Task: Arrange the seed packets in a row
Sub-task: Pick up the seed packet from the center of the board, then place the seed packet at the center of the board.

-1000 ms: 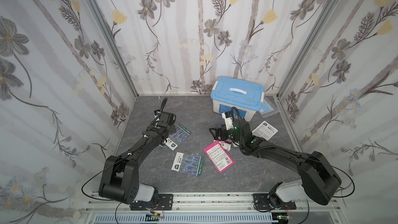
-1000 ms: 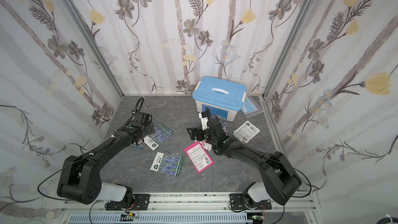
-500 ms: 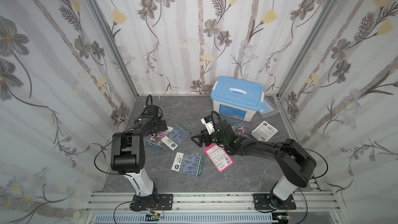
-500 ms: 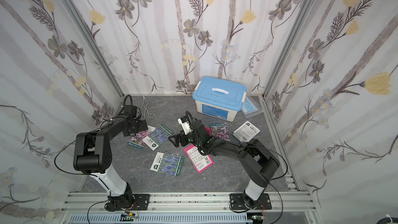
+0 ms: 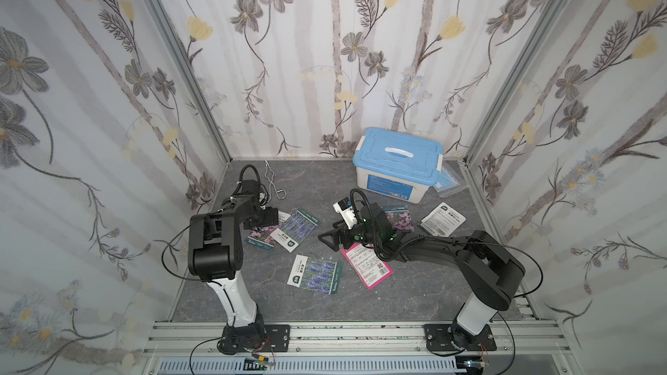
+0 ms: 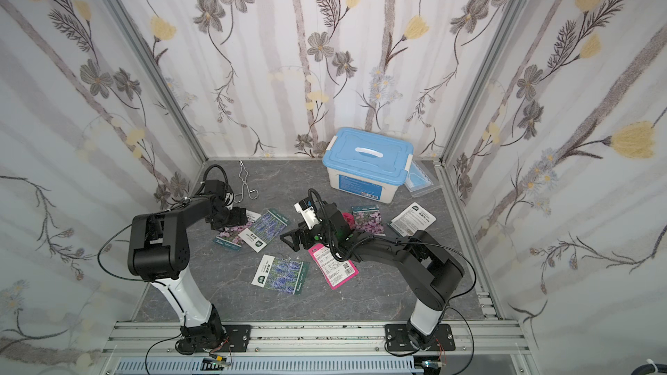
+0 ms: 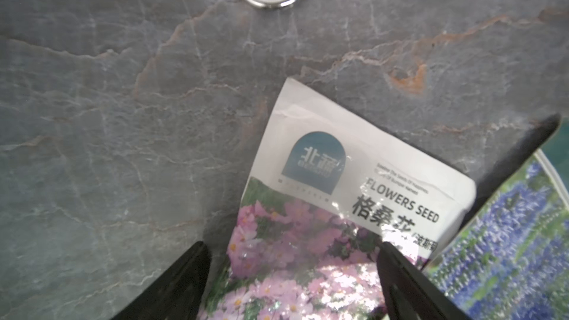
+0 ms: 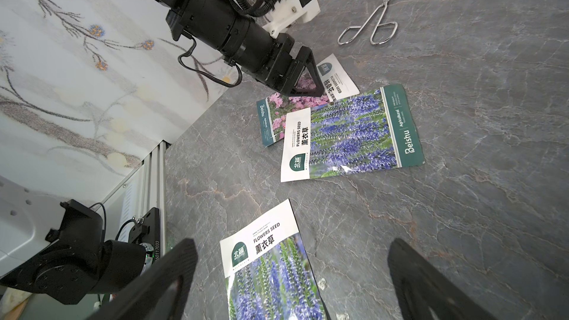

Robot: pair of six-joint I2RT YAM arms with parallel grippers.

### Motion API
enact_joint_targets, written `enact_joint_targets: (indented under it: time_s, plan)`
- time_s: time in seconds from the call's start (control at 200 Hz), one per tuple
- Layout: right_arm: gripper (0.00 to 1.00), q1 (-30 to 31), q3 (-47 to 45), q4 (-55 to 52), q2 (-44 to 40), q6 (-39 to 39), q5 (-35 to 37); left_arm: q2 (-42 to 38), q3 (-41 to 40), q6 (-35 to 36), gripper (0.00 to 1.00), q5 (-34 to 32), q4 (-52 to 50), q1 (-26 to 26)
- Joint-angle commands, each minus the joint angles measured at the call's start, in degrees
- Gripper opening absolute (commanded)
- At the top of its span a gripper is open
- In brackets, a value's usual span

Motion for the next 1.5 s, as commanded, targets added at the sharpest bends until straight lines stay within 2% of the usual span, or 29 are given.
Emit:
enact_joint_targets:
  time_s: [0.0, 0.105, 0.215, 0.32, 0.445, 0.649, 0.964, 1.059, 1.214, 1.259, 1.314, 1.494]
  plan:
    - [0.98, 0.0, 0.1, 2.7, 0.2, -0.4, -1.1, -0.3, -0.7, 2.3, 0.80, 2.6, -2.6, 0.1]
    - [0.98, 0.0, 0.0, 2.4, -0.3, -0.7, -1.0, 0.7, -0.6, 2.8, 0.55, 2.9, -3.6, 0.1]
    - [0.98, 0.0, -0.1, 1.8, -0.7, -1.2, -0.6, 2.1, -0.4, 2.2, 0.24, 3.3, -4.1, 0.1]
    - [0.98, 0.0, -0.2, 1.6, -1.0, -1.4, -0.4, 2.9, 0.3, 2.2, 0.00, 3.0, -5.4, 0.1]
    - [0.98, 0.0, -0.3, 1.7, -1.0, -1.3, 0.0, 1.3, 0.5, 1.3, 0.00, 2.1, -5.5, 0.0]
    - [0.98, 0.0, -0.5, 2.6, -2.0, -0.5, -0.1, -6.6, -3.0, 0.9, 0.00, -0.8, -3.8, 0.6]
    - [0.99, 0.0, -3.3, 4.8, -4.8, -0.2, 0.1, -22.9, -16.0, 4.2, 0.00, -16.3, 2.3, 3.3]
    - [0.98, 0.0, -3.7, 4.8, -5.0, -0.3, 0.3, -23.7, -16.2, 5.0, 0.00, -20.3, 2.1, 3.6]
    - [0.99, 0.0, -4.1, 5.3, -4.5, -0.7, 0.5, -22.5, -16.3, 5.2, 0.01, -23.1, 2.9, 3.8]
    - [0.99, 0.0, -4.2, 5.3, -4.2, -0.8, 0.5, -21.4, -16.0, 5.4, 0.04, -23.9, 2.8, 3.8]
    - [0.99, 0.0, -4.2, 5.5, -3.8, -0.8, 0.5, -20.3, -15.6, 5.4, 0.17, -25.6, 2.9, 3.8]
    - [0.99, 0.0, -3.8, 5.9, -2.4, -0.8, 0.1, -20.6, -15.4, 6.1, 0.44, -28.4, 4.7, 4.1]
